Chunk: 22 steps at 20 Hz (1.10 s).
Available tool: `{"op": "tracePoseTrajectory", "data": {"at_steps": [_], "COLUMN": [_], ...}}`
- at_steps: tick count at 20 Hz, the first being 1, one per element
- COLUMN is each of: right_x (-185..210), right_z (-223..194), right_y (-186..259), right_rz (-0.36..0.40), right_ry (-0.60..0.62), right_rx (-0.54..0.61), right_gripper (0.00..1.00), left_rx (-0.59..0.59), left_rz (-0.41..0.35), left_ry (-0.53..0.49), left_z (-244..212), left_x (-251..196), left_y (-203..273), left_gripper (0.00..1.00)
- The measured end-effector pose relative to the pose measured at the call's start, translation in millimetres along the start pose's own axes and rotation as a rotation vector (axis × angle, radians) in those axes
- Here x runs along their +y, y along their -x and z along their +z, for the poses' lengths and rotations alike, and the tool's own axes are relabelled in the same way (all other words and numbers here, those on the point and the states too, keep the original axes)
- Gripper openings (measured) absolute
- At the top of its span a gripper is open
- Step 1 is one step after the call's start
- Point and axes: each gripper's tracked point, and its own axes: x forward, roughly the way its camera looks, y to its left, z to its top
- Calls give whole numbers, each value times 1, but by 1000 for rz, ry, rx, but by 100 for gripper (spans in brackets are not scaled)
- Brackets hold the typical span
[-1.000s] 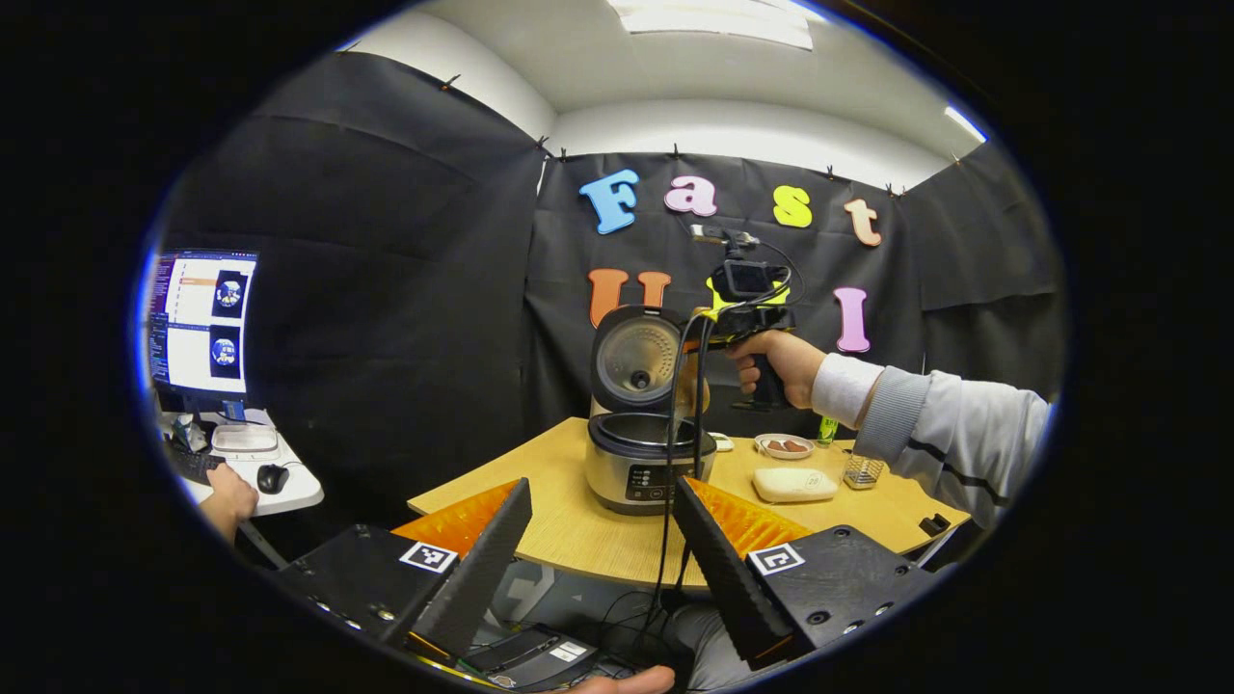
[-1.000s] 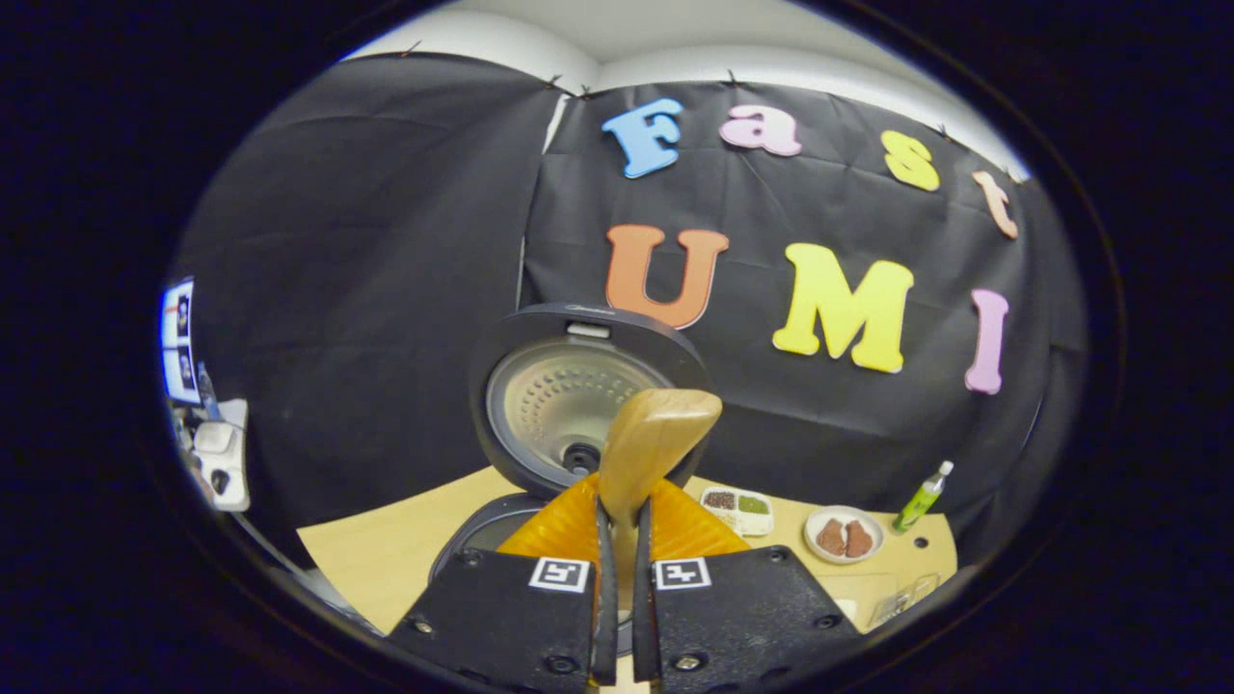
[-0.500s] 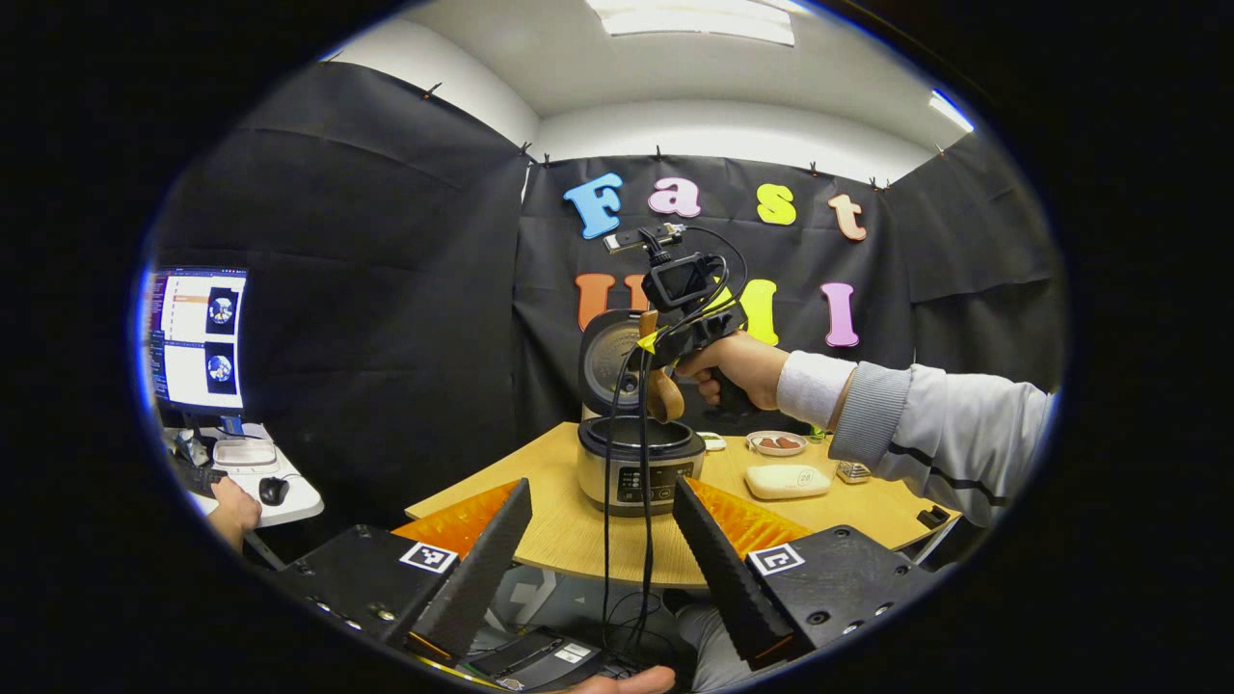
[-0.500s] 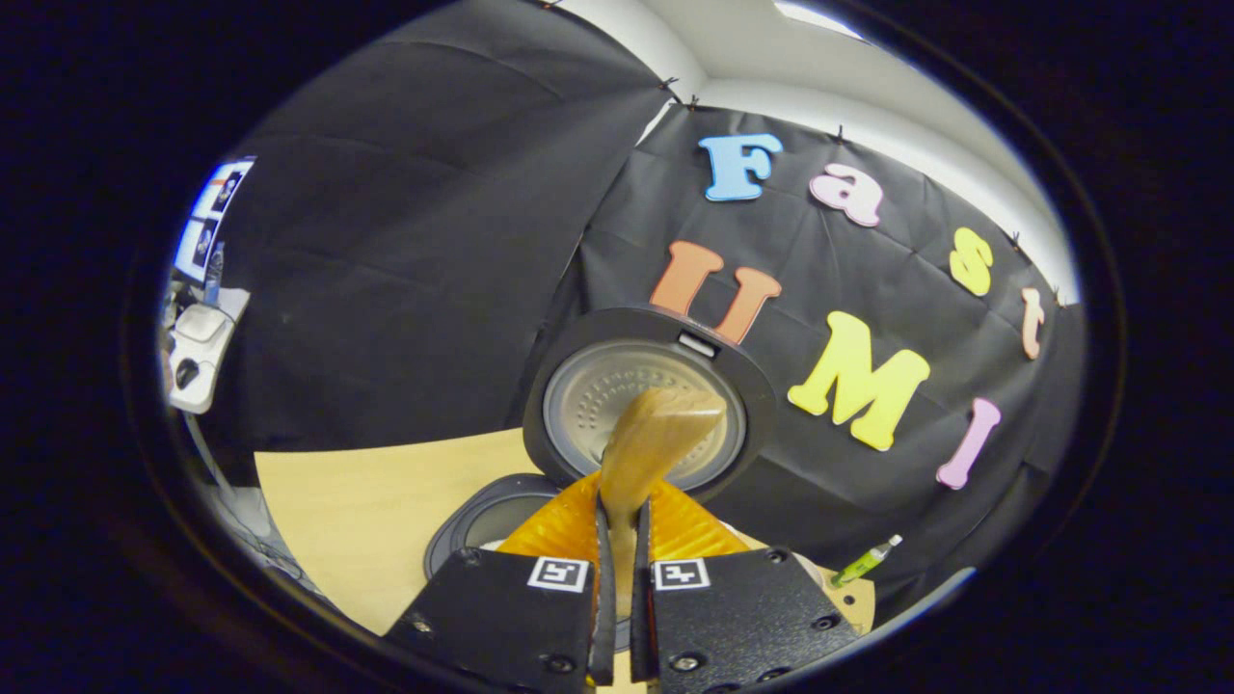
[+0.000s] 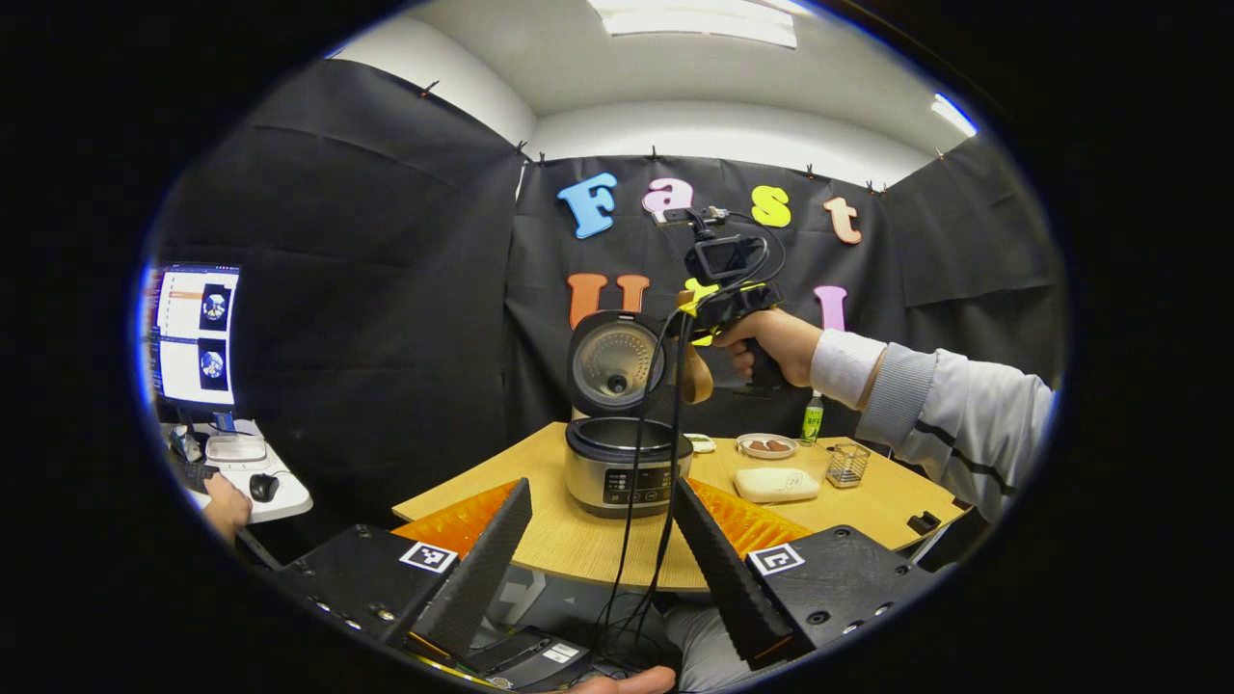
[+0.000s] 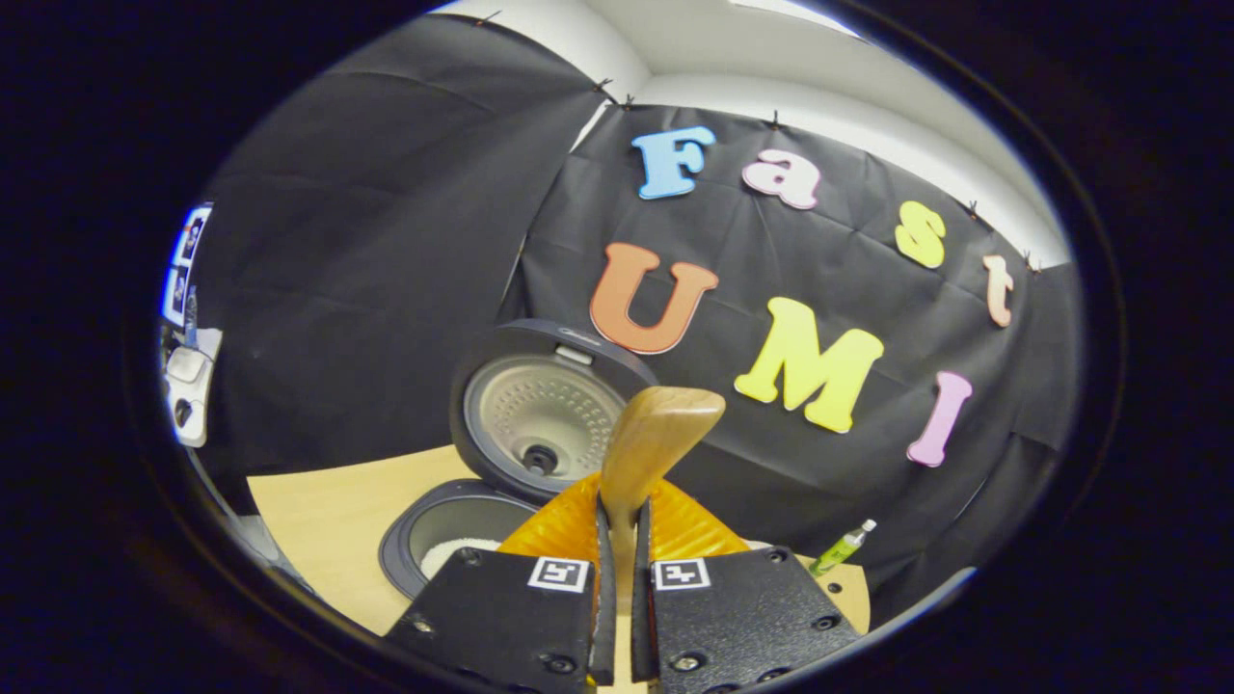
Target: Close the left gripper, press the button to open the rice cooker; take a wooden spoon from the chopstick holder with the right hand, scoop a spoonful of rice and pour it into the rice cooker, then put the wooden spoon back into the chopstick holder.
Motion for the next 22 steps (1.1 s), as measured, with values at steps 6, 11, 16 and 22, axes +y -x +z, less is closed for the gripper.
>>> {"op": "tracePoseTrajectory", "data": {"at_steps": [6,11,16,22], "right_x": [-106,-214,-311,-363], "right_z": [-33,-60,-94,-160], "right_y": [12,31,55,55], "right_rz": [-94,-208,-315,-353], "right_ry": [-140,-231,-258,-355], "right_rx": [56,61,64,104], "right_gripper": [12,11,12,12], "left_rx": [-22,-34,-41,-50], "left_rz": [-27,-55,-68,-70], "left_ry": [-14,-36,-38,-41], "left_z": [10,14,17,22], "left_x": [-26,-48,-64,-79], "left_y": [-2,-6,-12,-23], "left_gripper": [94,94,94,94]}}
